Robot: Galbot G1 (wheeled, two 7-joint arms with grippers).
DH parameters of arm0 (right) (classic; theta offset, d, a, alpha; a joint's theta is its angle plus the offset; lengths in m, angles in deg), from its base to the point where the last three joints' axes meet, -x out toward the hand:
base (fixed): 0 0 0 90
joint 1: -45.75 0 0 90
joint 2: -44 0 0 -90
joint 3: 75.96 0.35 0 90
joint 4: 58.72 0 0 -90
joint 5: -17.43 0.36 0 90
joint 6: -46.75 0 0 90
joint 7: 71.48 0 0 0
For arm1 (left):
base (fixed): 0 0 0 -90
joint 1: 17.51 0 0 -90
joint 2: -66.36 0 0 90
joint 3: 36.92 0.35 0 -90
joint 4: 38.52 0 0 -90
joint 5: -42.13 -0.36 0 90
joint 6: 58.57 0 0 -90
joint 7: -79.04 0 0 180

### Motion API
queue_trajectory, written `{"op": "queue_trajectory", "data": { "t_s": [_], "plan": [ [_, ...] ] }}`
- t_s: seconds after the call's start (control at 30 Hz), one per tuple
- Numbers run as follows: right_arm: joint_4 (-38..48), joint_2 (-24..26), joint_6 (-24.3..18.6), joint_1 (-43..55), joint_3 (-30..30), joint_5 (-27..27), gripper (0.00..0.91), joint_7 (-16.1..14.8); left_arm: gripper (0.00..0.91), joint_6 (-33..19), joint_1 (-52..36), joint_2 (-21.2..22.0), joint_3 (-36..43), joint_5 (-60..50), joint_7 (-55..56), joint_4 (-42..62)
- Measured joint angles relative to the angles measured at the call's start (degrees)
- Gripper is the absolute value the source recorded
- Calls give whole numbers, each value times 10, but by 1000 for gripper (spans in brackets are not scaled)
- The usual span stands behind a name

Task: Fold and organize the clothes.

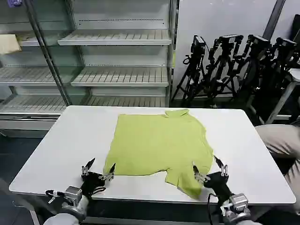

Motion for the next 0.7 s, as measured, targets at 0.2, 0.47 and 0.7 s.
{"op": "queue_trajectory", "data": {
  "t_s": [0.2, 0.47, 0.7],
  "plan": [
    [-10, 3, 23, -25, -5, 12, 907, 11, 907, 27, 0, -7, -13, 28, 5, 4],
    [-25, 1, 38, -44, -7, 22, 907, 16, 907, 46, 3, -7, -19, 48, 11, -1],
    [-33, 1, 50, -54, -8, 32, 0, 19, 10, 54, 3, -8, -23, 60, 15, -2]
  ]
}}
